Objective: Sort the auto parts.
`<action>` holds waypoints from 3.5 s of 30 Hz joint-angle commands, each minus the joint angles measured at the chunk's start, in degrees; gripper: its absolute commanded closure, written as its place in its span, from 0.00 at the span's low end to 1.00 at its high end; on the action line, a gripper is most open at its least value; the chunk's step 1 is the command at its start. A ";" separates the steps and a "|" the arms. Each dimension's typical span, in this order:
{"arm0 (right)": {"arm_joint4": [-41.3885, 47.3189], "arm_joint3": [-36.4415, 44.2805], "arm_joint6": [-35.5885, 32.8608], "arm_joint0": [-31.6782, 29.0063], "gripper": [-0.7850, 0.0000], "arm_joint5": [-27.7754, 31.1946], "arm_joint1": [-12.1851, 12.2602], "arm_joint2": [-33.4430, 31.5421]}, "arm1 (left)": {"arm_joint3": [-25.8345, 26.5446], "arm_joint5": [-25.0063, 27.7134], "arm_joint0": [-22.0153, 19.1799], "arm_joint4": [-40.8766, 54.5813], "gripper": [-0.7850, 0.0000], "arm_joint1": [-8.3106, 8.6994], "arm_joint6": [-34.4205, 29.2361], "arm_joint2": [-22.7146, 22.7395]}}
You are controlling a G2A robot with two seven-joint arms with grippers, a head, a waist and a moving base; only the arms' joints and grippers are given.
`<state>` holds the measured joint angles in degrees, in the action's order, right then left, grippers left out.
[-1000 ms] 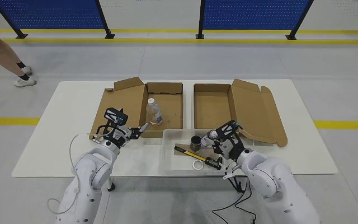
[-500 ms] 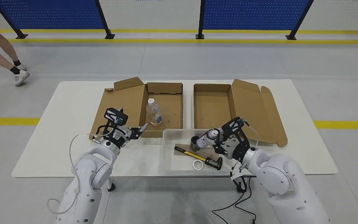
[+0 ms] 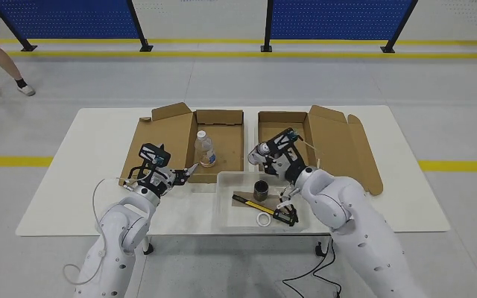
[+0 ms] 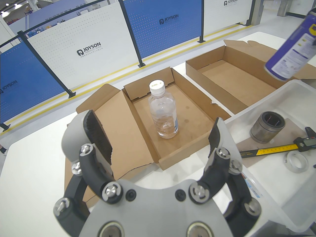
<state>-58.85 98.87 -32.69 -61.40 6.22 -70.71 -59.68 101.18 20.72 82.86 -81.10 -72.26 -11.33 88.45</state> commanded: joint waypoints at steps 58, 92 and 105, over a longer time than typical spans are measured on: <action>6.21 -45.18 10.93 23.72 1.00 -6.53 -15.53 23.60 | 0.00 0.00 0.00 0.00 0.00 0.00 0.00 0.00; 6.77 -62.46 12.47 28.56 0.64 -3.10 -23.27 25.32 | 0.00 0.00 0.00 0.00 0.00 0.00 0.00 0.00; 5.09 -62.17 12.03 27.79 0.33 -3.26 -23.40 23.43 | 0.00 0.00 0.00 0.00 0.00 0.00 0.00 0.00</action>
<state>-53.66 36.69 -20.61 -33.52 3.02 -94.11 -36.11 101.18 20.72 82.86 -81.10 -72.26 -11.33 88.45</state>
